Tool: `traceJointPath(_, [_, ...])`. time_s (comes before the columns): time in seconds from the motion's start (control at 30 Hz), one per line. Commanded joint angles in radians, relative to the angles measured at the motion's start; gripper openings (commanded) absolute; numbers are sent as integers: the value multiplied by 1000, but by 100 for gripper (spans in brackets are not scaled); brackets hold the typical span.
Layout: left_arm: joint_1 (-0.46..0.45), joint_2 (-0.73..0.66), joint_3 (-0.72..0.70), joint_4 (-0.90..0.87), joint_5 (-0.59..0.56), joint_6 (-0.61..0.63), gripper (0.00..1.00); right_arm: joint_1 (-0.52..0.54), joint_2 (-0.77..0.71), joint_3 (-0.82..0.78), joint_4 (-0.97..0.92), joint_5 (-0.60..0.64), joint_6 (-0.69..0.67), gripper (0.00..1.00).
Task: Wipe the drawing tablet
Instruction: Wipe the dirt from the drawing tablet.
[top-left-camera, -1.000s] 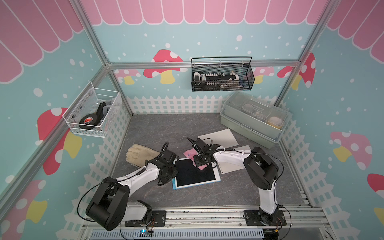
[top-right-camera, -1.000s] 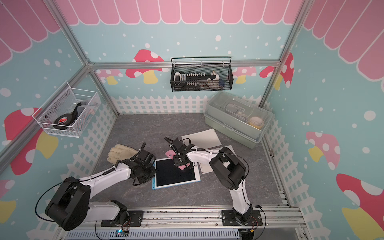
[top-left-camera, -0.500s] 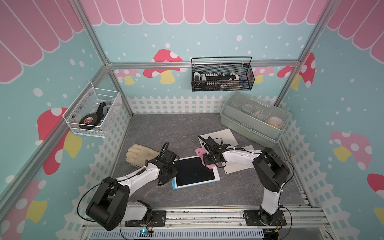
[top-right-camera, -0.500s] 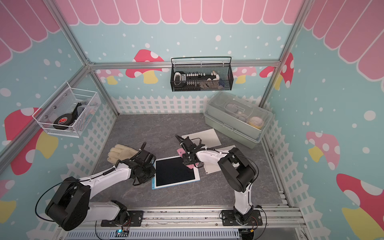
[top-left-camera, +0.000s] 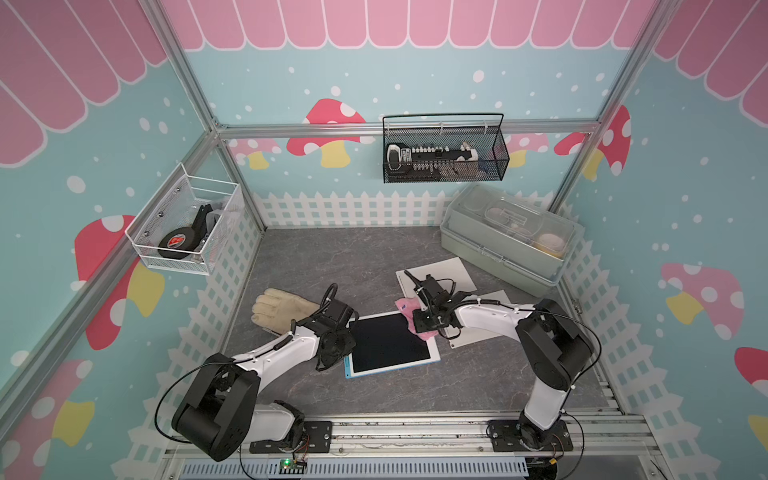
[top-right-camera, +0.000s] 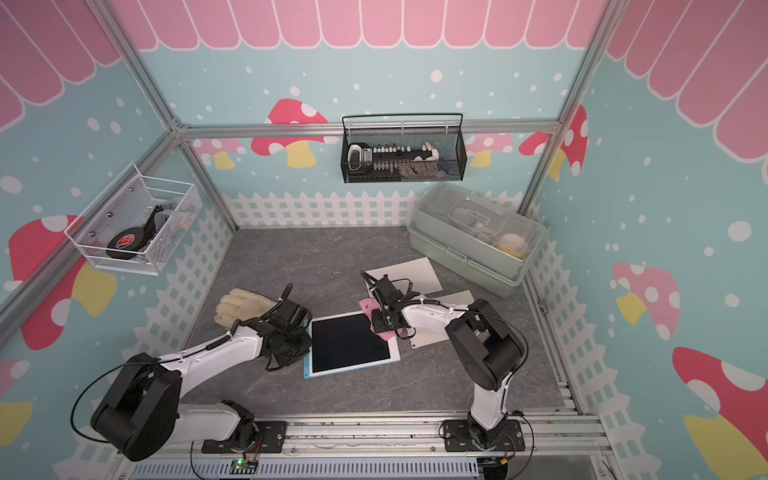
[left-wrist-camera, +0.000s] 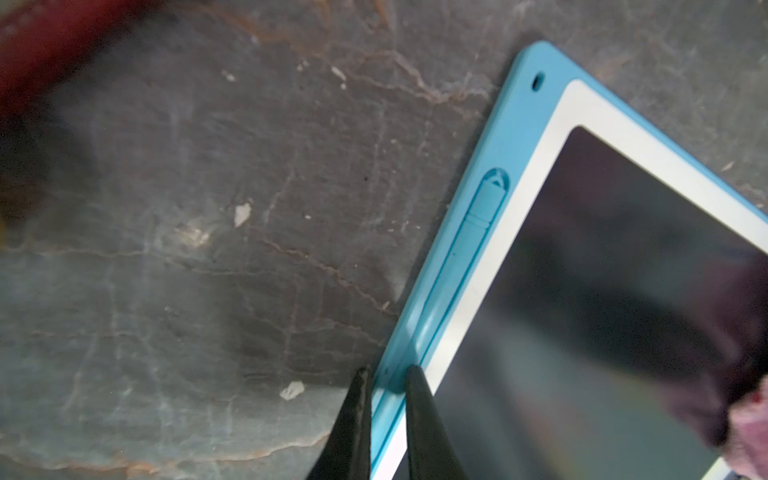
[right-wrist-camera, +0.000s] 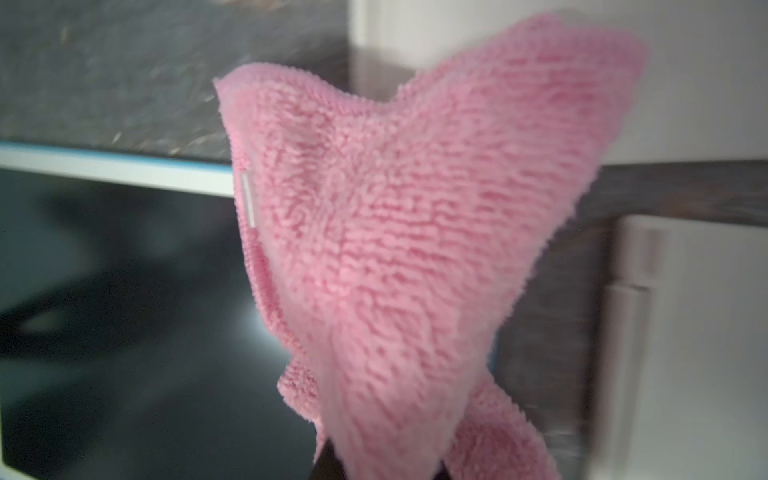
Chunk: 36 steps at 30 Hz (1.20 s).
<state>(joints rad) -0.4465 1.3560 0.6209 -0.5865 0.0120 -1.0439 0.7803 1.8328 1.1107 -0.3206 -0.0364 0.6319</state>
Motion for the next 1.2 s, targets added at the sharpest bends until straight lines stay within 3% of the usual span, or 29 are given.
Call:
traceJointPath(0.0, [0, 97, -91, -131, -57, -7, 15, 113, 59, 26, -31, -41, 61, 0])
traceJointPath(0.13, [0, 97, -92, -131, -57, -5, 15, 61, 25, -73, -17, -6, 73, 0])
traceJointPath(0.27, [0, 99, -87, -131, -56, 0, 15, -92, -102, -263, -13, 26, 66, 0])
traceJointPath(0.33, [0, 98, -88, -132, -55, 2, 15, -106, -169, -300, -27, 45, 40, 0])
traceJointPath(0.43, [1, 98, -87, -132, -57, 3, 15, -15, -175, -269, -26, 30, 49, 0])
traceJointPath(0.6, [0, 97, -85, -135, -56, 7, 15, 198, -19, -77, 10, -10, 118, 0])
traceJointPath(0.73, [-1, 94, -87, -134, -57, 5, 15, 168, -17, -116, 10, 3, 163, 0])
traceJointPath(0.93, [-1, 100, -82, -134, -57, 11, 15, 2, -271, -389, -43, 44, 120, 0])
traceJointPath(1.03, [-1, 102, -77, -134, -58, 18, 14, 36, -314, -413, -42, 25, 111, 0])
traceJointPath(1.17, [-1, 112, -69, -133, -54, 24, 14, 206, -164, -233, 19, -2, 149, 0])
